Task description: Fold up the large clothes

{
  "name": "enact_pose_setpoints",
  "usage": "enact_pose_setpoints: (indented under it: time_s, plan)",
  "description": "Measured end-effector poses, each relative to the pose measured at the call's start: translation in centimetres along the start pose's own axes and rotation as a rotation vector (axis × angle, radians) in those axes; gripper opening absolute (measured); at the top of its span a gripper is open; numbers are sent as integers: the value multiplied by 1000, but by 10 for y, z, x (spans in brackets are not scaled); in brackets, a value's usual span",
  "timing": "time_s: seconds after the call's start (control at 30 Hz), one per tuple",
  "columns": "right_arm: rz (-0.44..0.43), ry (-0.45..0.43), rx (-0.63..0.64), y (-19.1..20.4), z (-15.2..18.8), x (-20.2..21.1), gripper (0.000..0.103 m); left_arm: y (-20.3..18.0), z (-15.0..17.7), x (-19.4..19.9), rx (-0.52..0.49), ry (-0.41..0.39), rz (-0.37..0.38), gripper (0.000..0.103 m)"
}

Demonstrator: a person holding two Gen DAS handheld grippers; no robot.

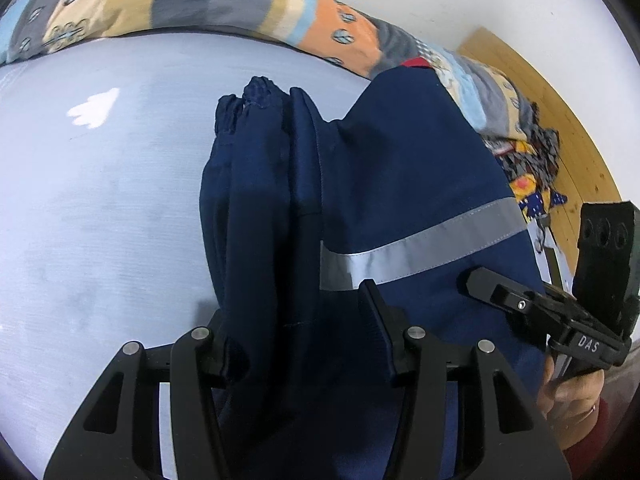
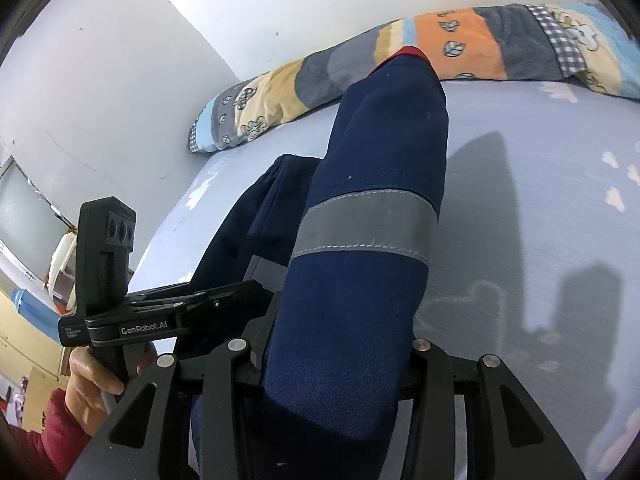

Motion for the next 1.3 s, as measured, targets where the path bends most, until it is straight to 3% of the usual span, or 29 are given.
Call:
enact_pose_setpoints:
  time_s: [0.27, 0.57, 1.03, 1.3]
  plan:
    - [13, 7, -36, -38, 12, 36, 41, -53, 7, -10, -59, 8, 39, 50]
    - [34, 9, -29, -61, 20, 64, 41, -87, 17, -27, -99, 33, 35, 50]
    - [137, 85, -48, -89, 27, 44, 42, -79, 20, -47, -125, 66, -57, 50]
    - [199, 137, -82, -105, 35, 37, 50, -74, 25, -54, -148, 82, -130, 51]
Point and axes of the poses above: each gripper's, at about its wrist camera, not at the fingertips, and x roughly against the way its jaws point, y to its left, z to its underside, the point moved 2 cm from there along -x, roughly the way its jaws point, and after that the axes turned 5 degrees about -y, right-handed, at the moved point
